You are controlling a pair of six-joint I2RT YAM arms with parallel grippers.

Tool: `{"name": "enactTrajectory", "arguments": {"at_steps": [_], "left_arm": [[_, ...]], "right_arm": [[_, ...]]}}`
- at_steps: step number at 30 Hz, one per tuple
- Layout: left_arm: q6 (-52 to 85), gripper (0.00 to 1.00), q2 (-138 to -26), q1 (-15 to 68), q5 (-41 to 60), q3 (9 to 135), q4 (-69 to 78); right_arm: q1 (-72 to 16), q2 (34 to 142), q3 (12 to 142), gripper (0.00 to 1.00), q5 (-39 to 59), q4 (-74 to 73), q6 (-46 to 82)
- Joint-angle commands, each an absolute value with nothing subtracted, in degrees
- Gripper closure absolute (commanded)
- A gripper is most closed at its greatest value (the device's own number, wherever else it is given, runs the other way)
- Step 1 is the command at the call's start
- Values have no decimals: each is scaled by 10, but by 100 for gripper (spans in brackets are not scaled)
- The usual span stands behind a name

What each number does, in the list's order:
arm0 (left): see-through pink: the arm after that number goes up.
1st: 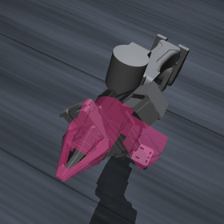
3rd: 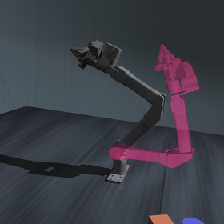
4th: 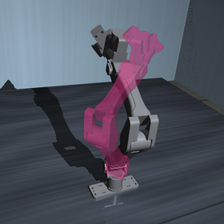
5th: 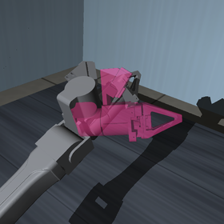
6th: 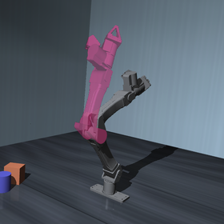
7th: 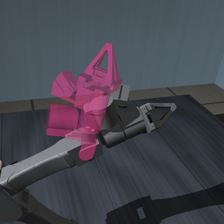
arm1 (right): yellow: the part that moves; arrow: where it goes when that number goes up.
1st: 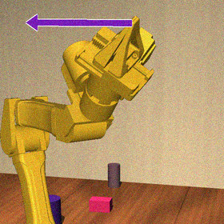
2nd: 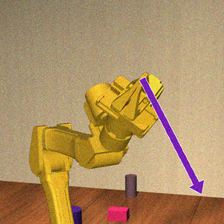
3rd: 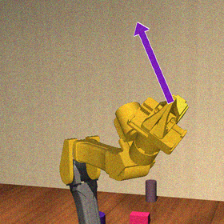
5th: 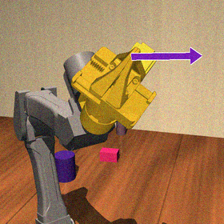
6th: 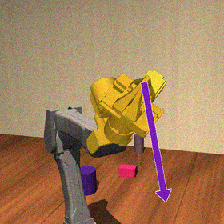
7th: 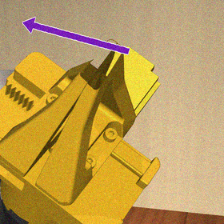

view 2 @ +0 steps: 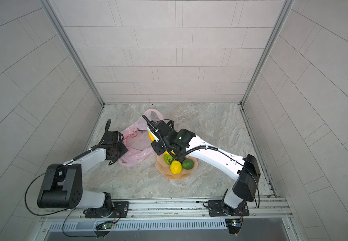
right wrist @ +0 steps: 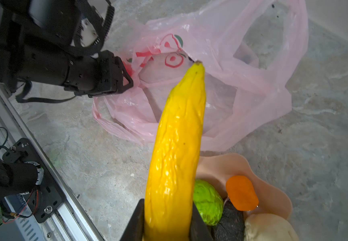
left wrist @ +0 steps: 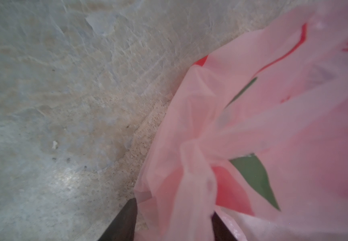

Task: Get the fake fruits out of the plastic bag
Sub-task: 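Lift the yellow banana out of the bag and carry it over the bowl, then lower the banana into the peach bowl and open the right gripper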

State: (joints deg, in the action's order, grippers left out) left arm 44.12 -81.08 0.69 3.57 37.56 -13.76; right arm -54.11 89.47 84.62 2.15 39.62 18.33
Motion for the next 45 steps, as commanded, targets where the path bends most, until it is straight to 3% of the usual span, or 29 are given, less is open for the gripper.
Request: {"name": "enactTrajectory", "arguments": {"at_steps": [1, 21, 39, 45], "left_arm": [[437, 47, -809, 2, 29, 373, -147], [435, 47, -816, 3, 29, 373, -146], [433, 47, -815, 2, 28, 373, -145], [433, 47, -817, 2, 28, 373, -145]], "right_arm": [[-546, 862, 785, 85, 3, 372, 226], [-632, 831, 586, 85, 2, 292, 192], [-626, 852, 561, 84, -25, 272, 131], [-625, 859, 555, 79, -24, 269, 128]]}}
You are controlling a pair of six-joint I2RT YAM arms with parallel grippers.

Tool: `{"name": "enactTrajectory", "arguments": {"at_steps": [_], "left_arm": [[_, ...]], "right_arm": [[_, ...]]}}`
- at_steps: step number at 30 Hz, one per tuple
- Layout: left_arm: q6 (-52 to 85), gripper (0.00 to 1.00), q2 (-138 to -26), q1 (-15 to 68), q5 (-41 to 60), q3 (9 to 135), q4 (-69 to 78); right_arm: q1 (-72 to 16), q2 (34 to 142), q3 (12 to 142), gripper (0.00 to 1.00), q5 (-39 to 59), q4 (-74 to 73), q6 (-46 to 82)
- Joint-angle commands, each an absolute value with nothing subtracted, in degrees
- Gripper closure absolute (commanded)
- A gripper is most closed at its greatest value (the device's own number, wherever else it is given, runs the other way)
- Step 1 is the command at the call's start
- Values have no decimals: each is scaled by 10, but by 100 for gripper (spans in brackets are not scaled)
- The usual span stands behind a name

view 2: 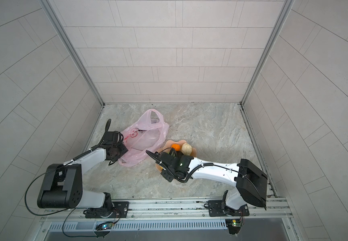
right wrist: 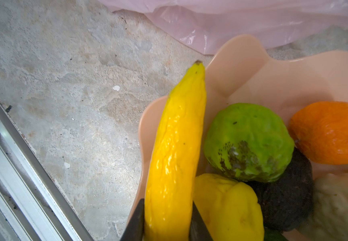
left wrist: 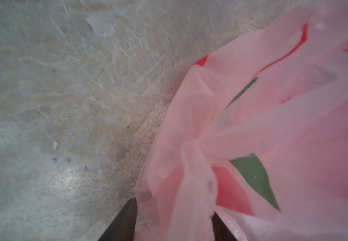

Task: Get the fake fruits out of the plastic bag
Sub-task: 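Lower the banana into the peach bowl and open the right gripper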

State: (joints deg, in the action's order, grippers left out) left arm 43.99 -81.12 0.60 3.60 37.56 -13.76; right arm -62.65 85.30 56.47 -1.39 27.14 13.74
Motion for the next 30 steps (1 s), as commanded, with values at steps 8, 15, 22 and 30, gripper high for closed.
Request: {"name": "enactTrajectory", "arguments": {"at_steps": [8, 15, 22, 30], "left_arm": [[434, 47, -817, 3, 28, 373, -145], [433, 47, -814, 2, 27, 373, -147], [432, 47, -814, 2, 27, 373, -147], [428, 50, -815, 3, 43, 373, -137]], "right_arm": [[-623, 866, 545, 73, -28, 262, 125], [-622, 862, 545, 62, -36, 262, 123], [-622, 855, 547, 59, -38, 271, 123], [-622, 826, 592, 58, -43, 295, 139]]}}
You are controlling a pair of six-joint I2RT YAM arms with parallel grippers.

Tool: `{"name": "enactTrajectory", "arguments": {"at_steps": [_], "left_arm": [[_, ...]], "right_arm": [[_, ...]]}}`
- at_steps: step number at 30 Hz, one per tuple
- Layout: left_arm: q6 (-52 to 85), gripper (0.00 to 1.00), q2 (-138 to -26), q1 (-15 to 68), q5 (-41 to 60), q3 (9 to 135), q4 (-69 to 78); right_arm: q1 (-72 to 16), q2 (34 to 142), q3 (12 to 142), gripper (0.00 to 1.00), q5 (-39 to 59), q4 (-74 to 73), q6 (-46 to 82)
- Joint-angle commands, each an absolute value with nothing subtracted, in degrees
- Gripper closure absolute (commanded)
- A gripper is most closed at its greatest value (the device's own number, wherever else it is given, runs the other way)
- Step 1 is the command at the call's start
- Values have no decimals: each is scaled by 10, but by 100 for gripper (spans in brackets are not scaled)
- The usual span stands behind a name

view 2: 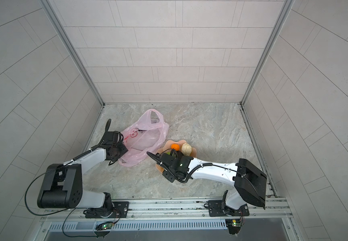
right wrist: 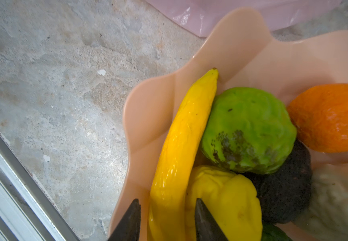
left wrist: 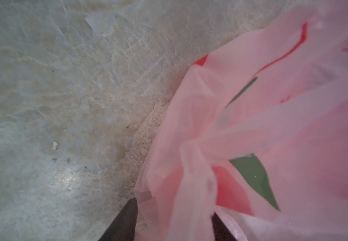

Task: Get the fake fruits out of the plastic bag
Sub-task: 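Lower the banana into the peach bowl and open the right gripper, then move the right gripper back over the bag toward the dark grapes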

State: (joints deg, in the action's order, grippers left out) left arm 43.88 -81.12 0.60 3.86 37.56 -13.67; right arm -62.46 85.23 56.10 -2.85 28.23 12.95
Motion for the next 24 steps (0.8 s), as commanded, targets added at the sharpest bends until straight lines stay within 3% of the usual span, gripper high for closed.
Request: {"name": "enactTrajectory", "arguments": {"at_steps": [1, 6, 12, 19, 24], "left_arm": [[427, 52, -814, 3, 48, 374, -134], [419, 69, -799, 10, 65, 369, -117], [418, 91, -783, 19, 90, 363, -94], [422, 100, -681, 46, 66, 340, -88], [426, 100, -593, 58, 22, 315, -97]], "right_arm": [[-622, 825, 605, 58, -41, 293, 143], [-622, 861, 690, 58, -43, 274, 168], [-611, 974, 805, 60, -59, 255, 212], [-563, 1161, 988, 63, -31, 272, 244], [-529, 1282, 1102, 64, -31, 272, 271]]}}
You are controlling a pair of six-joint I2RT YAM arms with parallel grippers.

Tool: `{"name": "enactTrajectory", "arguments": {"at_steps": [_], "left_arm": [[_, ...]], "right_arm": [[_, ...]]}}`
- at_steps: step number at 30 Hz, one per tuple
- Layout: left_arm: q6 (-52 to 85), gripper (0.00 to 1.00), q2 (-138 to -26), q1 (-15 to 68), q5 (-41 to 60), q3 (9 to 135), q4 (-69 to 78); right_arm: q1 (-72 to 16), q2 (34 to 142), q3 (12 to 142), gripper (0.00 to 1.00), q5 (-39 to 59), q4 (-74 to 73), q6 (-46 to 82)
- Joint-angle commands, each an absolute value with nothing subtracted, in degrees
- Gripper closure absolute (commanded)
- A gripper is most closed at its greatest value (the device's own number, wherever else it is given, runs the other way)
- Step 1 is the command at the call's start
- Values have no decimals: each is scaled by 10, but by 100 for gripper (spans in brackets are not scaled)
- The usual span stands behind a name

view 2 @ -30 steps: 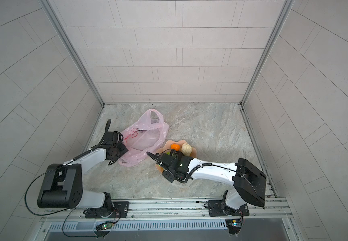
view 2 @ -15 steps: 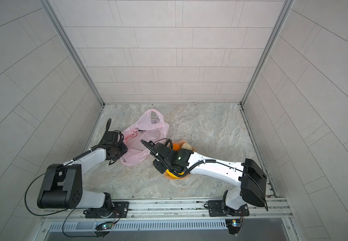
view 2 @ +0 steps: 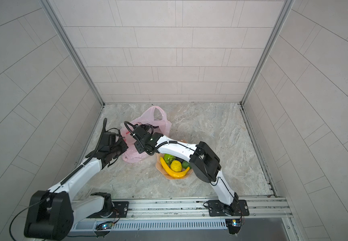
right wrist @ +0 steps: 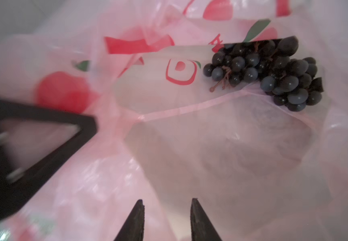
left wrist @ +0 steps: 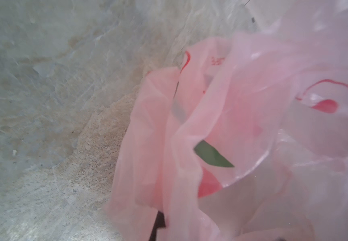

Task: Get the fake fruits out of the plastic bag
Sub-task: 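Move the right gripper back over the bag toward the dark grapes, then reach the right gripper into the bag and grasp the dark grape bunch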

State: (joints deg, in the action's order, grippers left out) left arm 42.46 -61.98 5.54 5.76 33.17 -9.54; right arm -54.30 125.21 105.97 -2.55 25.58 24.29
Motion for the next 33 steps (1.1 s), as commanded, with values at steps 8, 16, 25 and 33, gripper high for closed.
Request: {"name": "enactTrajectory", "arguments": {"at_steps": [8, 16, 25, 33], "left_arm": [[439, 100, -556, 72, 24, 297, -105], [423, 100, -515, 83, 24, 265, -168], [418, 100, -496, 86, 43, 226, -172], [418, 100, -490, 101, 47, 226, -161]], "right_arm": [[-498, 1431, 1290, 63, -58, 320, 296], [-498, 1533, 1423, 54, -56, 355, 306], [-500, 1572, 1439, 49, -74, 338, 284], [-507, 1616, 1485, 51, -132, 321, 262]]}}
